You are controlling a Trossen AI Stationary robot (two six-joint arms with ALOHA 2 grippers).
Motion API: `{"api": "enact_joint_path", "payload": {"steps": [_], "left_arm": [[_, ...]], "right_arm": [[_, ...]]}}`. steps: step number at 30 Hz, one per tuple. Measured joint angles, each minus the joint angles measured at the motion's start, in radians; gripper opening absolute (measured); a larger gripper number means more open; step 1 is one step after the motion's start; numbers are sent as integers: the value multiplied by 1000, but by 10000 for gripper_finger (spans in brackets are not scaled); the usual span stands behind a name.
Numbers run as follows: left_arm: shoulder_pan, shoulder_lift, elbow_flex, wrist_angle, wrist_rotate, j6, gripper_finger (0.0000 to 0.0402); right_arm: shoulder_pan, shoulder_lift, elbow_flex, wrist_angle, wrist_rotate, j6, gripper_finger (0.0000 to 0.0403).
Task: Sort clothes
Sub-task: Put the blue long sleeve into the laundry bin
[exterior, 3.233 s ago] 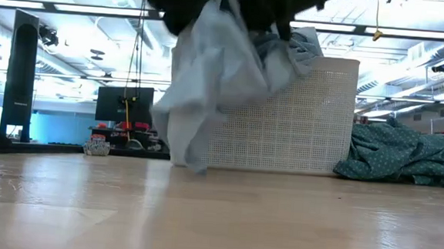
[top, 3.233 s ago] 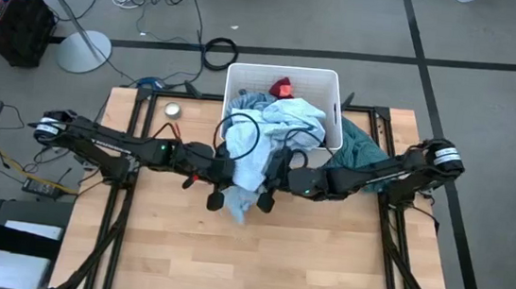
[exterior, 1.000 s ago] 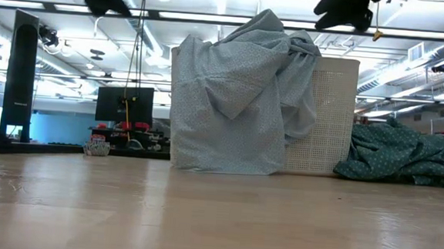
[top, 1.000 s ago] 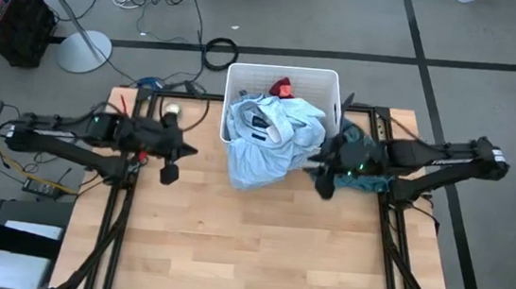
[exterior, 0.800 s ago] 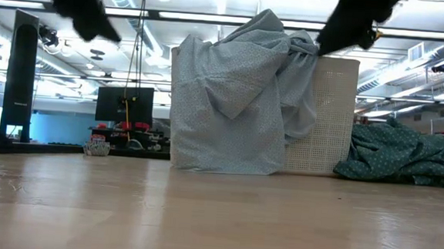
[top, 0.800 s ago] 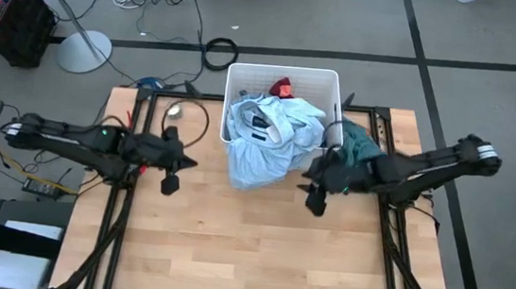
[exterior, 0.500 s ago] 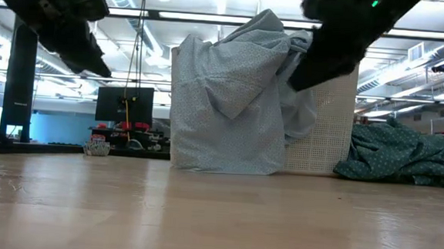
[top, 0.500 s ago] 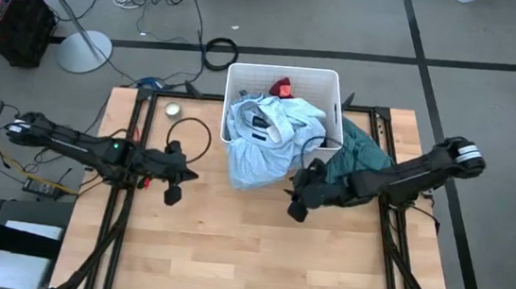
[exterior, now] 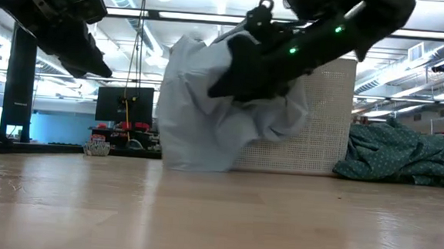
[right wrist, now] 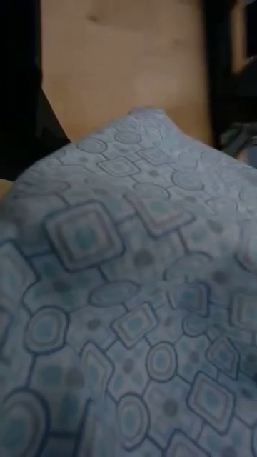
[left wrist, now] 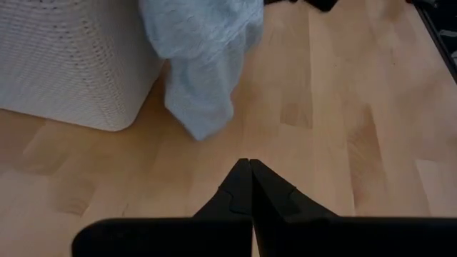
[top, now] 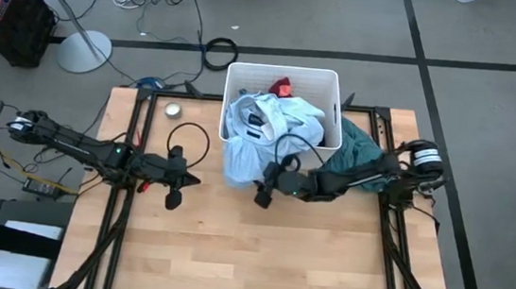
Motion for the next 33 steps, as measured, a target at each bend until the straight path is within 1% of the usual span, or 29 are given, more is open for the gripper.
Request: {"api": "enact_joint_path", "payload": {"steps": [3, 4, 6, 9, 12, 13, 14, 20, 23, 26, 28, 33], "left_arm": [[0, 0, 0, 18, 0, 2, 0], [-1, 0, 0, 18, -1, 2, 0], [-3, 1, 0, 21, -2, 3, 0], [-3, 1, 0, 29, -2, 3, 0], [-3, 1, 0, 33, -3, 4, 0], [-3, 1, 0, 32, -6, 4, 0], [-3, 1, 0, 33, -7, 4, 0], [-3, 1, 0, 32, -10, 4, 0], [-3, 1, 0, 33, -10, 4, 0], [-3, 1, 0, 32, -10, 4, 0], [-3, 1, 0, 30, -10, 2, 0], [-3, 1, 0, 35, -10, -1, 0]], "right_arm": [[-17, 48, 13, 110, 1, -31, 273], [-20, 57, 21, 129, 1, -41, 265], [-24, 60, 41, 128, 0, -58, 237], [-24, 47, 70, 133, -1, -94, 159], [-16, 27, 100, 134, -1, -139, 52], [-12, 17, 110, 134, -1, -163, 27], [-9, 11, 126, 135, 0, -192, 16], [0, -51, 226, 137, 14, -357, 5], [-8, -95, 284, 118, 75, -463, 4], [-39, -153, 345, 49, 143, -550, 3], [-70, -194, 386, -27, 166, -568, 2], [-179, -271, 473, -233, 168, -566, 2]]}}
